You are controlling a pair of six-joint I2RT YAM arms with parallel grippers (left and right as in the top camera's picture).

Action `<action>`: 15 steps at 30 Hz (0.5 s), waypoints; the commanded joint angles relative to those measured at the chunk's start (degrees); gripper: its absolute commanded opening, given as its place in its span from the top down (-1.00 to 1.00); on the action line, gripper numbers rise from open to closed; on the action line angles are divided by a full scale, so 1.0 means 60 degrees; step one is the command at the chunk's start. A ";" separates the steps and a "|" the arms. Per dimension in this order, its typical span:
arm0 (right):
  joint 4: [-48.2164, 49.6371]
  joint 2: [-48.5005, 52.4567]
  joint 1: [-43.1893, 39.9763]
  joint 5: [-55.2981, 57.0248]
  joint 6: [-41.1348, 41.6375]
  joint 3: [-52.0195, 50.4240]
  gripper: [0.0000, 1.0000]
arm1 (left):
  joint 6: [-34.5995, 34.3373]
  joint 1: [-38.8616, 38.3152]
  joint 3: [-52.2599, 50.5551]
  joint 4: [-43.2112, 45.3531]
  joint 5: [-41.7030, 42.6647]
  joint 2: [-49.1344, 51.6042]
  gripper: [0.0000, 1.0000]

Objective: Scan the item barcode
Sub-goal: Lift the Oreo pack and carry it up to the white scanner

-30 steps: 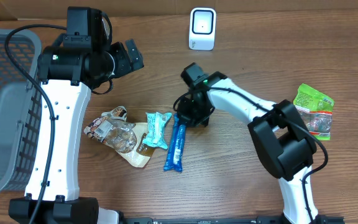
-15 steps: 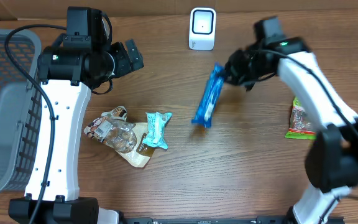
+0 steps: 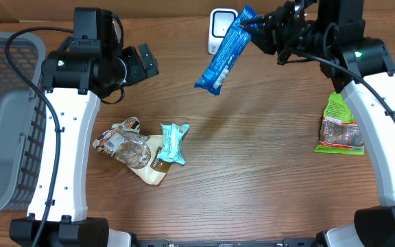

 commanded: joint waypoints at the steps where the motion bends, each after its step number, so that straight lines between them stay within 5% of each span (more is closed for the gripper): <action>1: 0.0189 -0.0259 -0.0036 0.0040 0.0907 0.0244 0.93 | -0.0029 -0.0018 0.0033 0.0036 -0.0062 0.0087 -0.99; 9: -0.0528 -0.0259 -0.0036 0.1129 0.1708 0.0240 0.92 | -0.0029 -0.0018 0.0033 0.0036 -0.0062 0.0087 -0.99; 15: -0.3126 -0.0255 -0.0022 0.5464 0.2488 0.0237 0.92 | -0.0029 -0.0018 0.0033 0.0036 -0.0062 0.0087 -0.99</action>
